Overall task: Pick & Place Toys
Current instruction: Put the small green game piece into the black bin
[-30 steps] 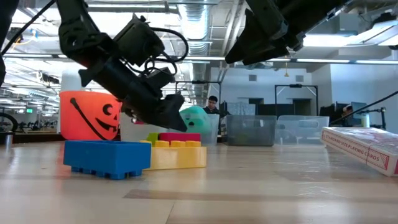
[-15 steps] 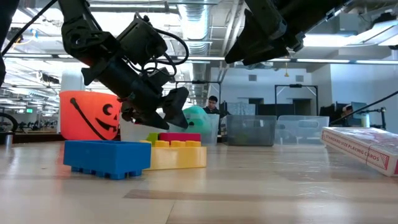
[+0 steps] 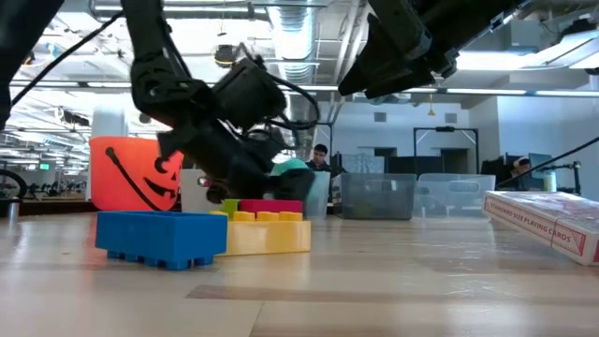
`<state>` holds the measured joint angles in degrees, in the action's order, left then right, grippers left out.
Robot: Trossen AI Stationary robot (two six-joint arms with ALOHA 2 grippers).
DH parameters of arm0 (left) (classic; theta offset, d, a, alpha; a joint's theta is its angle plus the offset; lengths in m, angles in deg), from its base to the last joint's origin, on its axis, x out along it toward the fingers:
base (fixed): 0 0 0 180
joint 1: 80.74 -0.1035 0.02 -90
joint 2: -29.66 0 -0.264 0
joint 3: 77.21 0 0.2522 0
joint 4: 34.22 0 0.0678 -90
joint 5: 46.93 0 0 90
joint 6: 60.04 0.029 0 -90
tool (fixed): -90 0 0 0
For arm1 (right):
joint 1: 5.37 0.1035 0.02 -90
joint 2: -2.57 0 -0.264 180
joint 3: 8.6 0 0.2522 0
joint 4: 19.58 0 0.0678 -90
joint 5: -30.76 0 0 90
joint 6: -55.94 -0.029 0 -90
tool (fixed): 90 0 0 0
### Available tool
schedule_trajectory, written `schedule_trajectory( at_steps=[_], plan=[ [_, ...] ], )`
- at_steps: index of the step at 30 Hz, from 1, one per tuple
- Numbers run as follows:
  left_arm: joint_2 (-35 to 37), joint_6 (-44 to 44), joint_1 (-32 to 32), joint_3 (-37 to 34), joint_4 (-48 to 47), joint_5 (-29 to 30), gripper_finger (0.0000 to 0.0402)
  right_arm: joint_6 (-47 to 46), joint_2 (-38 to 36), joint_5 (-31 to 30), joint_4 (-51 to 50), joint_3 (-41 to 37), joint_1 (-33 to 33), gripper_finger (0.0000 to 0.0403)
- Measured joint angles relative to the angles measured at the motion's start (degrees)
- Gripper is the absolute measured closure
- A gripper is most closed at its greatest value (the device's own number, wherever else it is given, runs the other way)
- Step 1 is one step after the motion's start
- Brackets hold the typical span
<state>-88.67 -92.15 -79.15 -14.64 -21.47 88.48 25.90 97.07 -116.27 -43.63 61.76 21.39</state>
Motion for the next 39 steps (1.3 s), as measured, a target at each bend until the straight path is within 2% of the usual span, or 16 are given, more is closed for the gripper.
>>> schedule_trajectory(
  at_steps=[3,5,10,20,24,27,33,39],
  plan=[
    [-1.4,-0.2,0.0,1.2,-1.2,0.1,0.0122,0.0,0.0,0.0,0.0,0.0,0.0,0.0084],
    [-1.5,-0.3,0.3,1.2,-2.3,-0.4,0.0151,0.0,0.0,0.0,0.0,0.0,0.0,0.0084],
    [2.3,0.3,2.5,1.0,-8.8,-2.2,0.0272,0.0,0.0,0.0,-0.2,0.0,0.3,0.0084],
    [20.1,10.3,12.8,0.8,-16.5,-11.7,0.0267,2.1,0.0,0.1,0.6,0.4,3.3,0.0084],
    [28.4,12.8,16.3,1.0,-18.5,-18.9,0.0267,9.4,0.0,0.1,1.7,1.5,4.7,0.0084],
    [33.2,11.5,17.8,0.9,-21.8,-22.7,0.0267,19.6,0.0,0.0,6.8,1.5,7.0,0.0084],
    [35.7,7.5,18.9,0.9,-22.3,-30.3,0.0267,40.0,0.5,0.0,18.8,1.6,12.4,0.0084],
    [34.2,4.8,18.9,0.8,-16.4,-33.0,0.0267,47.0,0.5,0.0,22.4,1.6,14.8,0.0084]
  ],
)
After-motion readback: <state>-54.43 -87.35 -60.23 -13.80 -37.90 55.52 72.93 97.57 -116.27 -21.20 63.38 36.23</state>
